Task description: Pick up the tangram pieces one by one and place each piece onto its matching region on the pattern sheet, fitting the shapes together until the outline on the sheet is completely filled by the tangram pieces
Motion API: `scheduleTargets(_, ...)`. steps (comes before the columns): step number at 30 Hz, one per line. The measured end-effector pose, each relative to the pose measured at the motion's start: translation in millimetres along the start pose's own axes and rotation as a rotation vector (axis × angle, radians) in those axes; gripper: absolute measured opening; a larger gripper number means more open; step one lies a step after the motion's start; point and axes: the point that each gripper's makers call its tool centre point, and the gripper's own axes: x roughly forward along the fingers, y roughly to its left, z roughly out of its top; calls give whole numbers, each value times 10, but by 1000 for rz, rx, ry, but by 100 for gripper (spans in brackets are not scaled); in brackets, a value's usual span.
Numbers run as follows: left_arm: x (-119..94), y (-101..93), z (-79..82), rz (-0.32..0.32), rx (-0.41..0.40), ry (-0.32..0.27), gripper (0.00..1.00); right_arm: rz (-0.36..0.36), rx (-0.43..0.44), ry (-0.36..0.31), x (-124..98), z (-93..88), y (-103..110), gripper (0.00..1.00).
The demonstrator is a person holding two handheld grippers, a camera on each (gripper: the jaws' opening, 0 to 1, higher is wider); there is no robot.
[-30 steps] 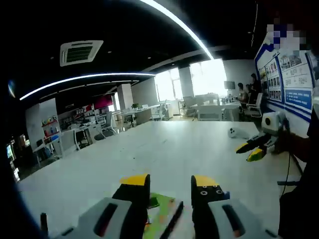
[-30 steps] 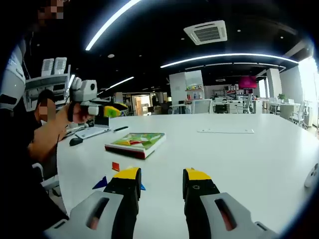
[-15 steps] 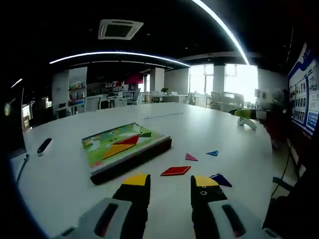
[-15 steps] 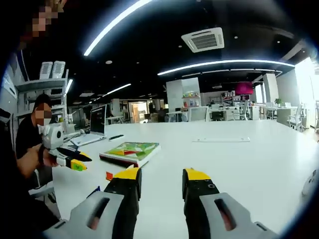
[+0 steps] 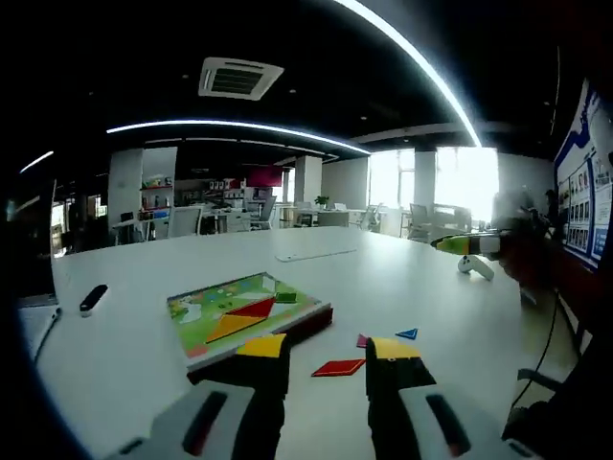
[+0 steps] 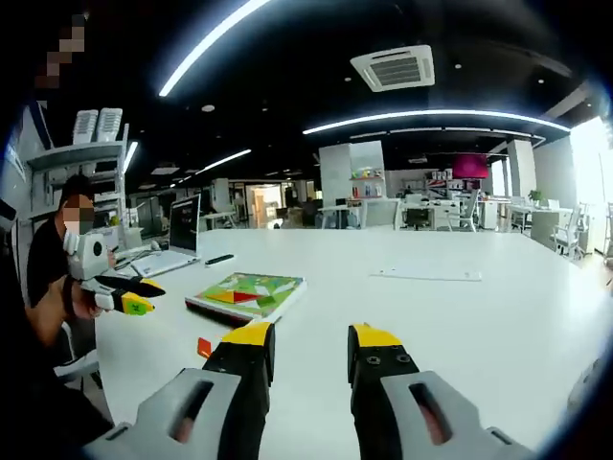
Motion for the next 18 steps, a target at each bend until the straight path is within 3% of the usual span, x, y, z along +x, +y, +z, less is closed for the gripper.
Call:
scheduleTargets(2, -44, 19, 134, -20, -172, -76, 34, -7, 16, -8, 30, 10, -11, 32)
scheduleTargets(4, -97, 66, 265, -18, -206, -145, 34, -3, 27, -23, 53, 24, 27, 31)
scheduleTargets(11, -442, 489, 606, 178, 45, -210, 33, 26, 14, -30, 87, 26, 160, 30)
scheduleTargets(13, -510, 616, 678, 246, 39, -236, 33, 24, 43, -40, 102, 16, 144, 30)
scheduleTargets(18, -486, 667, 702, 251, 54, -264, 33, 22, 50, 7, 61, -79, 152, 31)
